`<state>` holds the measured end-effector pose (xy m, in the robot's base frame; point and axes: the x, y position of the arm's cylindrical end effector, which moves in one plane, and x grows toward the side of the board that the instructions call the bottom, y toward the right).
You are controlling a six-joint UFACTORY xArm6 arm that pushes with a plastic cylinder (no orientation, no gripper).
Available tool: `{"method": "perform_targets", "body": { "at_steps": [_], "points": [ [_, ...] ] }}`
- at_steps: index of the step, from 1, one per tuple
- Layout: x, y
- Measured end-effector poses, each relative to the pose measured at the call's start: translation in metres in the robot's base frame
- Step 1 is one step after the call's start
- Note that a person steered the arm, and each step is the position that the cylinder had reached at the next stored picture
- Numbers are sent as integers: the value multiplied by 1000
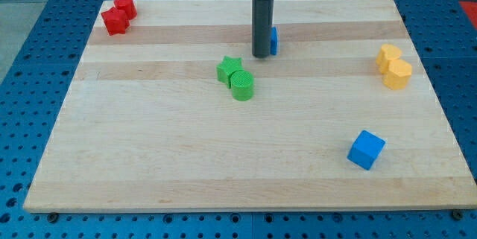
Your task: Slide the blue triangle towards the top left corner
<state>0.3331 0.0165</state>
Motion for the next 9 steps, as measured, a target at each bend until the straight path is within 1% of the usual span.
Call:
{"method": "perform_targets", "body": {
  "at_steps": [1,2,3,4,5,6,7,8,9],
  "points": [
    [-9,-19],
    [22,-4],
    [42,13],
    [23,35],
    [-3,33],
    [-22,6],
    [-24,18],
    [-25,47],
    [-45,40]
  ]
}}
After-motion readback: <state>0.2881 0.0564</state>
